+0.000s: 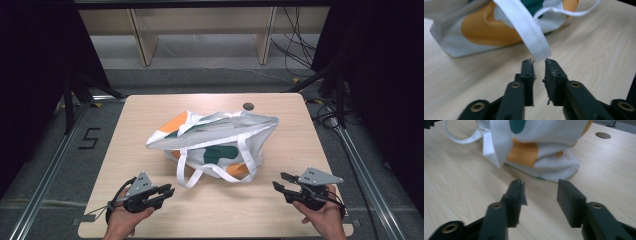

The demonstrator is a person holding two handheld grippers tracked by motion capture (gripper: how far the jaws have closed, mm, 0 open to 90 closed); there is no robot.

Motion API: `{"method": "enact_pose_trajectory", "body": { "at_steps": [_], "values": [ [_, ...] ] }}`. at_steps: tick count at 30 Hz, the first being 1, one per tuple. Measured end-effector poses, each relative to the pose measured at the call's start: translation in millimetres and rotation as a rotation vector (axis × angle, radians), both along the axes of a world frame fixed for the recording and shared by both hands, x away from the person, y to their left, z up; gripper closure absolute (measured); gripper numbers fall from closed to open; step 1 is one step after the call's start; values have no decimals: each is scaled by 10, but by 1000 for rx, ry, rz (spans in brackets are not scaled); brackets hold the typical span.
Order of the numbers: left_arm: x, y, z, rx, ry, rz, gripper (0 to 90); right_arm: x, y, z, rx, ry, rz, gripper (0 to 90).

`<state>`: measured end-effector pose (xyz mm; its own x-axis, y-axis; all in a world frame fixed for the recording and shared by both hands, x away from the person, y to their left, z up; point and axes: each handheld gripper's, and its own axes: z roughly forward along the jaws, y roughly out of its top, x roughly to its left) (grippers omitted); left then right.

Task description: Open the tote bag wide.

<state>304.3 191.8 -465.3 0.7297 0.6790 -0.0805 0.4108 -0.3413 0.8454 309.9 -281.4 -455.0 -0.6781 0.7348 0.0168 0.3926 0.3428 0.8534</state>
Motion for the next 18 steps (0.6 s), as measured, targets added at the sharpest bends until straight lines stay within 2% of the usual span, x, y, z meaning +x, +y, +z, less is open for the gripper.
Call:
{"method": "enact_pose_trajectory", "body": {
  "at_steps": [1,2,3,4,5,6,8,9,10,11,12,13,14,15,16,17,18],
  "values": [
    [0,0,0,0,0,0,800,2,19,38,-1,28,14,618],
    [28,-13,31,-12,-6,3,800,2,19,38,-1,28,14,618],
    [71,-34,69,-23,-9,2,844,51,55,117,-18,-16,40,690],
    [103,-40,98,-12,-15,-9,844,51,55,117,-18,-16,40,690],
    [151,-59,129,-13,-21,-23,874,89,100,187,-34,-53,72,762],
    [239,-95,204,-32,-23,-24,885,94,137,234,-26,-49,71,796],
    [279,-109,251,-31,-14,-19,893,148,192,343,-31,-59,104,845],
    [330,-136,303,-41,-15,-14,894,161,253,400,-16,-62,103,860],
    [411,-161,369,-28,-34,-28,894,199,269,441,-30,-84,126,870],
    [443,-184,397,-28,-29,-21,894,213,314,482,-19,-73,131,877],
    [481,-216,422,-39,-30,-17,894,252,355,519,-18,-103,138,886],
    [495,-229,448,-24,-31,-10,894,292,400,567,-31,-120,149,890],
    [528,-244,477,-23,-35,-13,894,307,421,603,-39,-109,161,891],
    [571,-247,516,-17,-51,-26,893,334,467,631,-33,-127,159,891],
    [571,-247,516,-17,-51,-26,894,344,512,664,-28,-121,158,892],
    [639,-275,588,-32,-49,-16,894,392,546,720,-42,-138,179,892],
    [684,-288,621,-27,-61,-14,894,417,572,751,-43,-147,181,892]
  ]
}}
